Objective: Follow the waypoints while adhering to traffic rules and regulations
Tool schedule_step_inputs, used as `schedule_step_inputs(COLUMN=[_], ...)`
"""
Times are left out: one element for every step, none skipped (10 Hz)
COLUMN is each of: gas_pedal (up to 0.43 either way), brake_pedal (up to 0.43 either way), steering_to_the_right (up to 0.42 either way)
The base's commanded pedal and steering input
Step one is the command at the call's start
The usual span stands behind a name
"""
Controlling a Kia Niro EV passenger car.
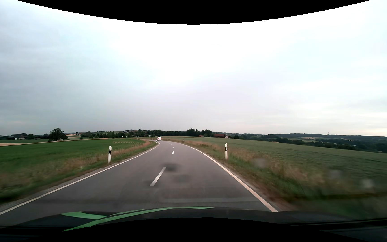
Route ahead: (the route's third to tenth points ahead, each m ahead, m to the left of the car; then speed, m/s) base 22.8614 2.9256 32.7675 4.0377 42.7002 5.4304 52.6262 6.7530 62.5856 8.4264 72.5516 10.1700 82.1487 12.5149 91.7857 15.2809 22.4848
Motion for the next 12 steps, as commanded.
schedule_step_inputs(gas_pedal=[0.11,0.11,0.11,0.11,0.11,0.11,0.11,0.11,0.098,0.098,0.098,0.087], brake_pedal=[0.0,0.0,0.0,0.0,0.0,0.0,0.0,0.0,0.0,0.0,0.0,0.0], steering_to_the_right=[-0.023,-0.023,-0.023,-0.023,-0.023,-0.023,-0.023,-0.023,-0.023,-0.023,-0.023,-0.023])
